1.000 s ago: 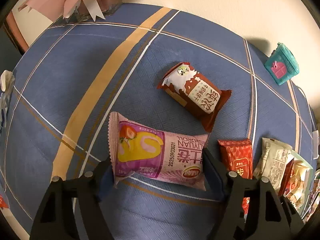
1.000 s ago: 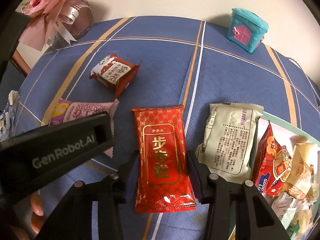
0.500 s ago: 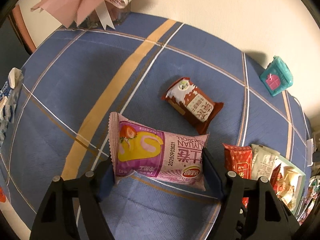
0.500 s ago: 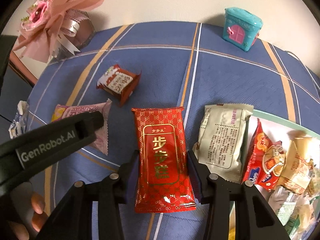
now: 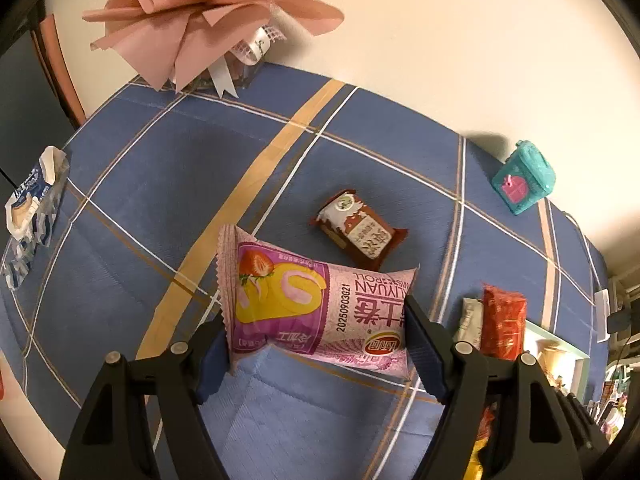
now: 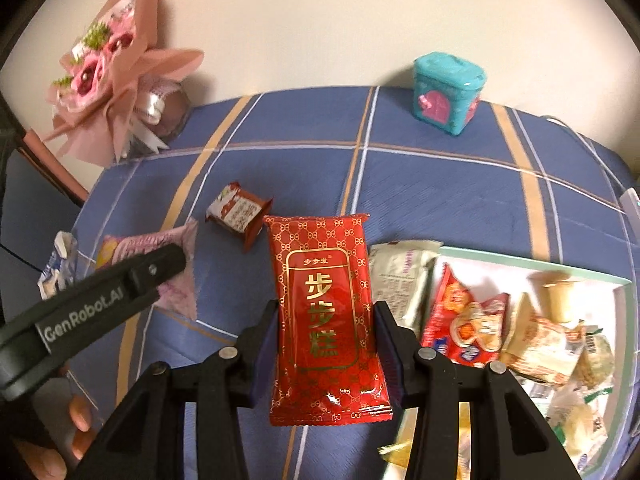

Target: Organize snacks

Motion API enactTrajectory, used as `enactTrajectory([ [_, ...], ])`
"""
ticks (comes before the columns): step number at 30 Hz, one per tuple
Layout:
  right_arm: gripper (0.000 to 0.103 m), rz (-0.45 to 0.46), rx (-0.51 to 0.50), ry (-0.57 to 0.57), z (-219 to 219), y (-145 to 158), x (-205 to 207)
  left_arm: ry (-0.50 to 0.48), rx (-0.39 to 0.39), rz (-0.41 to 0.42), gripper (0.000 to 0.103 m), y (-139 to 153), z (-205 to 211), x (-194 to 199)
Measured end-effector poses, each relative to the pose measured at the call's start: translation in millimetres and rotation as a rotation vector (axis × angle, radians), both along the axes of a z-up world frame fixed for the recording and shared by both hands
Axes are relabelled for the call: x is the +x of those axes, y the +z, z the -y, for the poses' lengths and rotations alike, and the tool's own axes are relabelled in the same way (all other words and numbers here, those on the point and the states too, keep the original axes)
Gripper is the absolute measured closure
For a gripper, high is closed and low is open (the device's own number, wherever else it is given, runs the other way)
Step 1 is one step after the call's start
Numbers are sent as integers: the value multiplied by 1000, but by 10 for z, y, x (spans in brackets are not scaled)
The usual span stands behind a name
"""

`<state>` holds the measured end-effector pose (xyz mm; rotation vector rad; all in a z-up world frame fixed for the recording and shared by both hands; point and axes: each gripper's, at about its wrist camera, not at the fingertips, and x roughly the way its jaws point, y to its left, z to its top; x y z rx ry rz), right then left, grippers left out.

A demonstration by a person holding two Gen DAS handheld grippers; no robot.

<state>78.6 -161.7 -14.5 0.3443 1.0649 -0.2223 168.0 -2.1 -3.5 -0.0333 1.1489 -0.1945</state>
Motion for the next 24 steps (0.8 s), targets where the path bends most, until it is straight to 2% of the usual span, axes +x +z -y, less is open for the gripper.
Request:
enactTrajectory([
  [13,55,49,27,-181,834,294,-446,-65,-18,39,25,178,391,-240],
  [24,55,53,19,-360,1637,366,-969,-229,-50,32,25,222,1097,-602],
])
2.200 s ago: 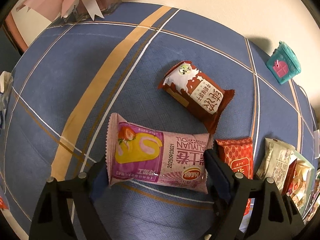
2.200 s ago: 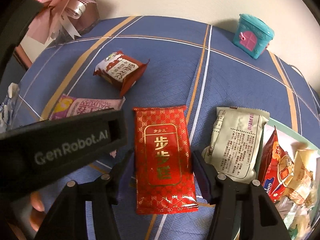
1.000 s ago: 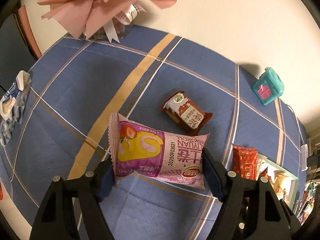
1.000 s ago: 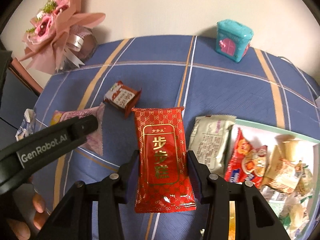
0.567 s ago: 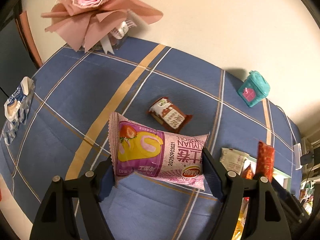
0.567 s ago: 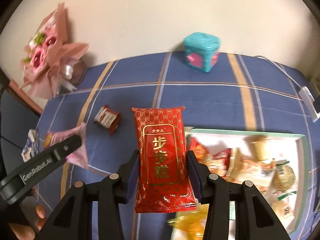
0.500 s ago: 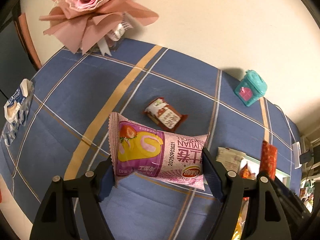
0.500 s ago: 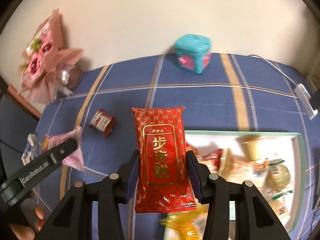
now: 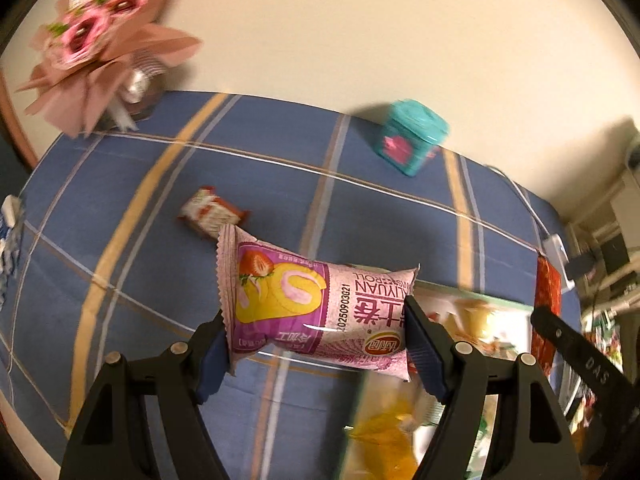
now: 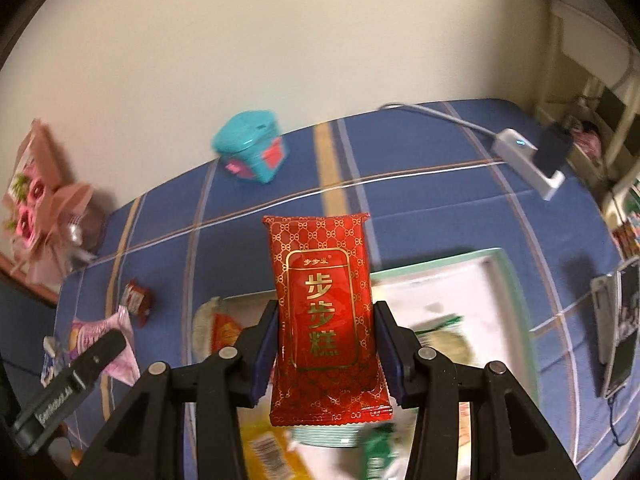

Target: Organize snacks

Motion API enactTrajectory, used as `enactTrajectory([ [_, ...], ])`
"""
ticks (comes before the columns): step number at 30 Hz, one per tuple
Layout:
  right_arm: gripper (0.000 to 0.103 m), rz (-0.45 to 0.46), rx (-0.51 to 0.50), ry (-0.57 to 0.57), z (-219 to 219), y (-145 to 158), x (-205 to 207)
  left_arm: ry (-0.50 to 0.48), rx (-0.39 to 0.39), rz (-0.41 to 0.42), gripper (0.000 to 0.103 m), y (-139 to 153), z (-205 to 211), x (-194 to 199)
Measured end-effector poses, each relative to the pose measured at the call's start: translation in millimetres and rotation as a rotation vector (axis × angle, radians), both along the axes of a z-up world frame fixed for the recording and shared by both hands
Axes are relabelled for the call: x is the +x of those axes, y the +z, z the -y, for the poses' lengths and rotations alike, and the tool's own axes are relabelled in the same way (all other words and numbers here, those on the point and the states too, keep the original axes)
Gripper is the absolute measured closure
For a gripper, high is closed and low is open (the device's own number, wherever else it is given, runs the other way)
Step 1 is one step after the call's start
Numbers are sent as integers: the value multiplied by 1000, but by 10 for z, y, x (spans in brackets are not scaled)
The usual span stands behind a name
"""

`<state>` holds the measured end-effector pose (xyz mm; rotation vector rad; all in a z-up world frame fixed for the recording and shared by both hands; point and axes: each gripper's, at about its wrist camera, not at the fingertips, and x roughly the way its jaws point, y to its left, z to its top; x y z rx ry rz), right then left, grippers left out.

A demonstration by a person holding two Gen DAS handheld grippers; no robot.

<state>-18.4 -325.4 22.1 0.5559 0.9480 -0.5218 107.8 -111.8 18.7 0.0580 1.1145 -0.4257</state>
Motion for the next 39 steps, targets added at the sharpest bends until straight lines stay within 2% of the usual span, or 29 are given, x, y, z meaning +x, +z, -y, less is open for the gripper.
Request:
enactTrajectory([
  [8,55,0,2,-68,364,11,-274,-107,1,-25,25,-39,454,-249],
  [14,55,-1,1,-83,458,10,-368,-164,11,-72,25,-174,680,-361],
  [32,55,-94,77,-37,401,-426,-230,-166,80,-162,25,-543,752,-390],
  [39,55,-118,86,-28,389,-482,-187,-165,90,-184,25,-617,756,-390],
])
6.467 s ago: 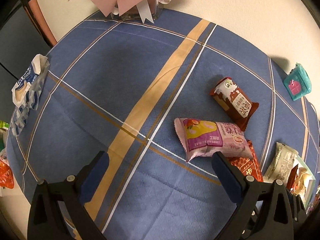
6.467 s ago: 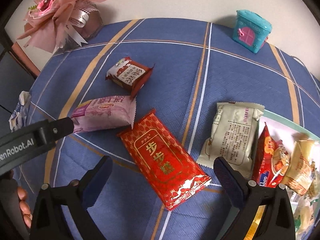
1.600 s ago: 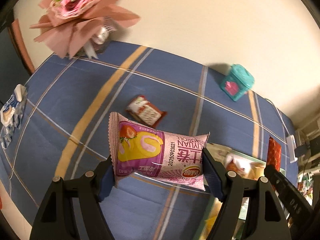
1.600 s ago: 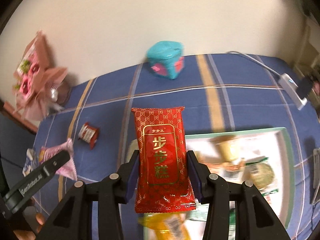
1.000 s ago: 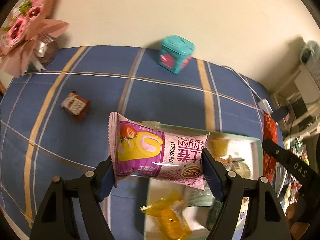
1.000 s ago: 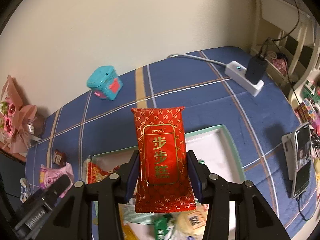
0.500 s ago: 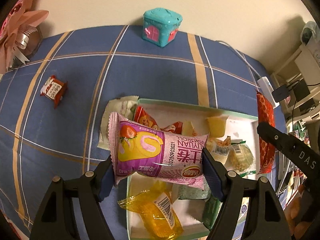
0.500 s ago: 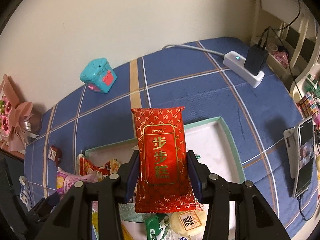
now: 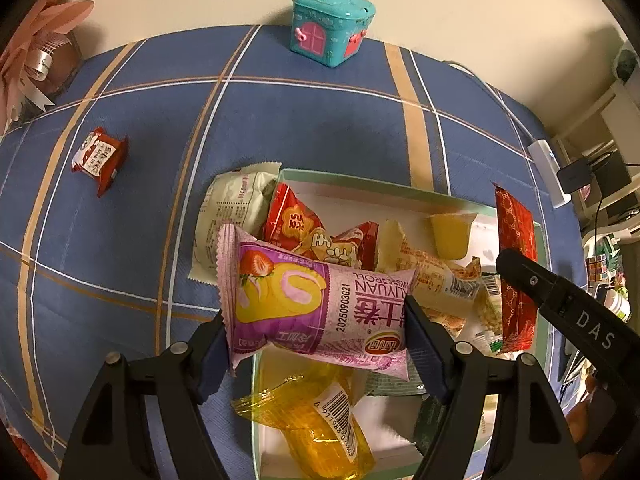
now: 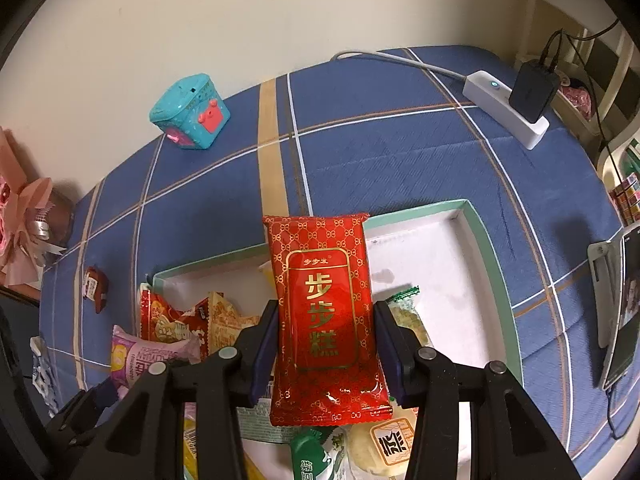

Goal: Organize snacks
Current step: 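Lower the pink cake and red pack into the tray and open both tools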

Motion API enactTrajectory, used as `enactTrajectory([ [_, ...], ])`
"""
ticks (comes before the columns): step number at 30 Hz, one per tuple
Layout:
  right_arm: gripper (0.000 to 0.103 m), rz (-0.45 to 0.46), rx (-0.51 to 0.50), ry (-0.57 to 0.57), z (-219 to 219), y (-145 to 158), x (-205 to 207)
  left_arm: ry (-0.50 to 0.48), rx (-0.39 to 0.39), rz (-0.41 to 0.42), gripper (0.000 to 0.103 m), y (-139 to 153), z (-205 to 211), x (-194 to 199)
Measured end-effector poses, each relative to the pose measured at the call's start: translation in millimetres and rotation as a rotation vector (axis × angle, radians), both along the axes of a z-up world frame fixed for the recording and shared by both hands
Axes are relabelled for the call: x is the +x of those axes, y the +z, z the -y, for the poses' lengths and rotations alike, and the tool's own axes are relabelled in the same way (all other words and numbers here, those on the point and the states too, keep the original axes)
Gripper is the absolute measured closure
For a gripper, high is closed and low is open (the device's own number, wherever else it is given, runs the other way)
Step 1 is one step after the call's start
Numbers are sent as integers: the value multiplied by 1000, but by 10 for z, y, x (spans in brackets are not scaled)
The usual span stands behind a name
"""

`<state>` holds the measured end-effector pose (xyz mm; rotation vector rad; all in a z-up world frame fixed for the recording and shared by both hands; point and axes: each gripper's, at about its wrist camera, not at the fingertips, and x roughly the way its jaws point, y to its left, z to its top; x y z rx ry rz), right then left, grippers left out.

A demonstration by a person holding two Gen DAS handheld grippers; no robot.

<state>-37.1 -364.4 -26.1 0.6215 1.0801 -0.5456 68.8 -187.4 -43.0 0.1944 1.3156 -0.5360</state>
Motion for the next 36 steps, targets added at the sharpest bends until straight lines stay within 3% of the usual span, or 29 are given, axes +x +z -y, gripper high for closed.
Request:
enactTrajectory([
  [16,53,-35,6,8,0,-18,61,4,13,-19,23,-60,38,45],
  [36,53,8,-46,27,-55,298,78,18,-54,37,22,277,-94,81],
])
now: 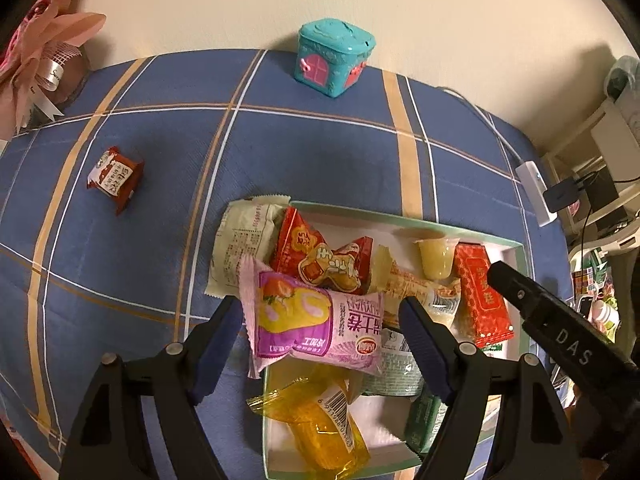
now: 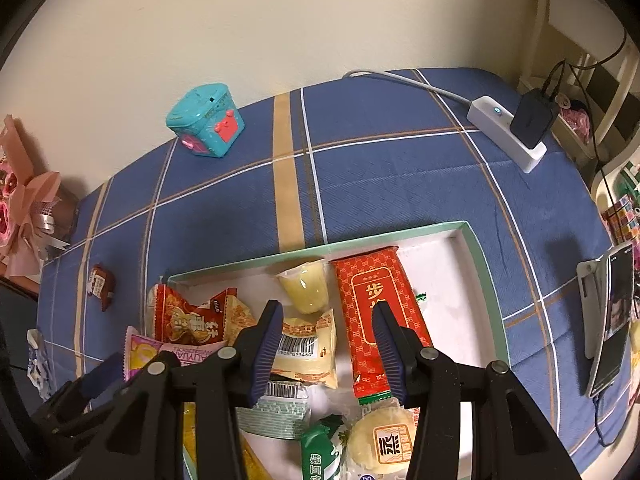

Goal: Organize snacks
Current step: 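Lower the pink cake and red pack into the tray and open both tools, then move both tools back from the tray toward the remaining snacks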

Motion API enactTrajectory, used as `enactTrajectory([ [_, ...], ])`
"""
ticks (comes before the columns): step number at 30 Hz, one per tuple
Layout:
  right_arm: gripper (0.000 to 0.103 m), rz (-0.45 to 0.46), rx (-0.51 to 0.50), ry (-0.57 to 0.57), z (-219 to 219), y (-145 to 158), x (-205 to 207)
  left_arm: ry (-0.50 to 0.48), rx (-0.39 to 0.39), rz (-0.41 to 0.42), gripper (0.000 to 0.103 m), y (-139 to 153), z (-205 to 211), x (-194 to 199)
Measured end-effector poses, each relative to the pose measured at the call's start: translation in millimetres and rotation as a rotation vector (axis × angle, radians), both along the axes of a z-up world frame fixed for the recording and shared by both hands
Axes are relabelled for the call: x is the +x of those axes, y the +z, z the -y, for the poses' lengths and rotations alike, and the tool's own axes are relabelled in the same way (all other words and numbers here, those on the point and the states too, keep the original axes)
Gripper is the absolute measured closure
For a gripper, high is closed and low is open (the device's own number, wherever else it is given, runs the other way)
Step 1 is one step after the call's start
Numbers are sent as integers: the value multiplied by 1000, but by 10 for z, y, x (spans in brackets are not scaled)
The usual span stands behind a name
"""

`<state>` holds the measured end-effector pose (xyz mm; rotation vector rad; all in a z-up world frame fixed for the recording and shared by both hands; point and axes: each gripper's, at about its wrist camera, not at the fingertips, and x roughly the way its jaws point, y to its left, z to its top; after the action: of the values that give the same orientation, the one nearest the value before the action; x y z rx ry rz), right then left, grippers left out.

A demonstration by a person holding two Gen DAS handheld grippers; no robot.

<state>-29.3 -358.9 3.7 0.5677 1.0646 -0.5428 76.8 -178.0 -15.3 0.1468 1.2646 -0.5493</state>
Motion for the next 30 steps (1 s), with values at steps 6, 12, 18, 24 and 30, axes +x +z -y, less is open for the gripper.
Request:
enactTrajectory([
  [6,53,8,-10,10,-31,38,13,18,-21,14,22,95,-82,35],
  [12,53,10,-13,16,-72,41,32,58,-32,23,22,135,-191,107],
  [18,53,10,-11,29,-132,33,77,145,20,65,16,122,-391,233],
  [24,47,3,-19,63,-295,22,189,241,89,116,10,106,-674,361],
  [30,32,6,-30,97,-495,49,329,297,147,150,9,101,-910,458],
])
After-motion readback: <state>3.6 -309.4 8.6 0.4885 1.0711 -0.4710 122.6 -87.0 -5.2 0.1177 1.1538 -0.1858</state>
